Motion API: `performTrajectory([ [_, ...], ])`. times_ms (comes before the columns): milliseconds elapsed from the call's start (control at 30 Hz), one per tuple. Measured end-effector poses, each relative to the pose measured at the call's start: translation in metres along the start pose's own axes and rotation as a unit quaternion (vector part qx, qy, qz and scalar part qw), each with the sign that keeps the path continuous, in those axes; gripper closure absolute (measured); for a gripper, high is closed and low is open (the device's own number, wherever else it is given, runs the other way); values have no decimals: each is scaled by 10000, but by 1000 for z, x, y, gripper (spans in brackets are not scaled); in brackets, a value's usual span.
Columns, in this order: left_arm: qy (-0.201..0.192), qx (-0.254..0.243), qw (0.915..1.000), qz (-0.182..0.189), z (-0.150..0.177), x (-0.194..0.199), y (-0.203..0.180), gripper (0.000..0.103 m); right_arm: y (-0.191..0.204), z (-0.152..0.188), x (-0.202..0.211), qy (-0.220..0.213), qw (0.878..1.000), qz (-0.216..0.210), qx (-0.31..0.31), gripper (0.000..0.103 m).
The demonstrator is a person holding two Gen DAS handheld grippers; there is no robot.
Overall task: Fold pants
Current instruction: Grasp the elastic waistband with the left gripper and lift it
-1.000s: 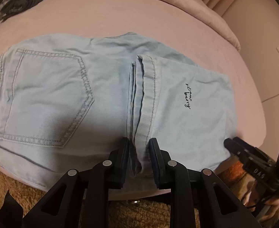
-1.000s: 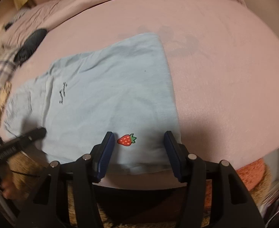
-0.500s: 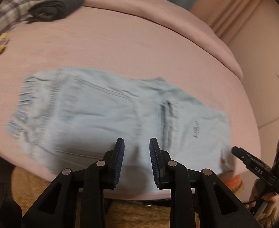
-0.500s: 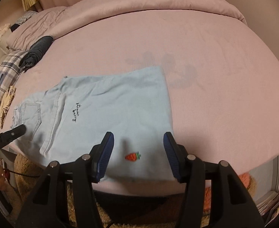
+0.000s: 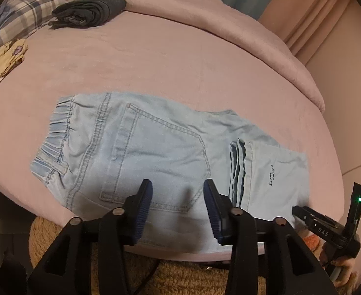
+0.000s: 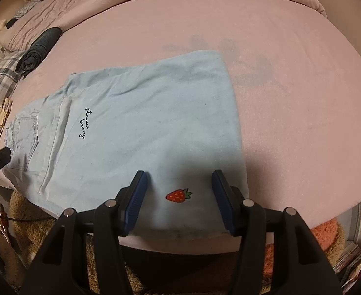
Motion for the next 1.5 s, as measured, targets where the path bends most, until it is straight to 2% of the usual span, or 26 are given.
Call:
performTrajectory([
  [67, -16, 12, 10000, -44, -3, 3, 6, 57, 5, -6, 2, 22, 10000, -48, -20, 46],
  [133, -124, 62, 9998, -143, -8, 9, 17, 42, 18, -18, 5, -52, 9994, -345, -3, 46],
  [233, -423, 294, 9980, -366, -17, 19, 40, 22, 56, -35, 14, -295, 9965, -703, 358, 46],
  [267, -508, 432, 9966, -492, -20, 22, 52, 21, 70, -39, 15, -336, 9949, -814, 497, 46],
  [400, -604, 793, 9889, -1100, -23, 26, 97, 20, 129, -38, 8, -284, 9855, -1369, 960, 50],
  [500, -531, 898, 9864, -1273, -19, 22, 118, 20, 163, -29, -8, -88, 9797, -1631, 1160, 64],
  [600, -421, 1029, 9852, -1305, -14, 14, 129, 20, 182, -12, -29, 368, 9751, -1841, 1182, 77],
  [667, -357, 1052, 9861, -1238, -13, 6, 133, 20, 183, 5, -44, 659, 9737, -1870, 1124, 79],
  [733, -329, 1122, 9879, -1021, -14, -2, 133, 20, 184, 9, -42, 416, 9748, -1874, 1134, 83],
  [867, -156, 1511, 9866, -592, -12, -28, 137, 20, 185, 9, -42, 508, 9767, -1848, 968, 83],
  [967, -238, 1299, 9879, -809, -12, -31, 130, 32, 190, 10, -42, 447, 9778, -1836, 909, 83],
  [1000, -240, 1282, 9889, -708, -12, -31, 126, 47, 190, 11, -41, 421, 9780, -1826, 913, 83],
  [1067, -251, 1258, 9888, -762, -11, -31, 121, 50, 185, 10, -40, 406, 9780, -1823, 928, 83],
  [1100, -258, 1226, 9893, -750, -11, -30, 119, 56, 185, 11, -41, 413, 9781, -1827, 910, 83],
  [1133, -271, 1306, 9885, -706, -12, -28, 118, 61, 185, 11, -41, 425, 9781, -1839, 881, 83],
  [1300, -501, 1356, 9884, -464, -23, -8, 108, 76, 172, 5, -32, 466, 9783, -1896, 700, 80],
  [1367, -560, 1318, 9891, -355, -28, -1, 102, 80, 161, 1, -23, 294, 9825, -1682, 750, 79],
  [1500, -619, 1206, 9898, -431, -31, 2, 97, 80, 122, -7, -3, -172, 9922, -875, 873, 72],
])
Point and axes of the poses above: each gripper's, at about its wrist camera, not at the fingertips, and x roughly against the way its jaws point, y to its left, z to its underside, the point moved 4 cm from there along -x, roughly the way its jaws point, and after that the axes turned 14 degrees about -y, right-handed, at the moved point
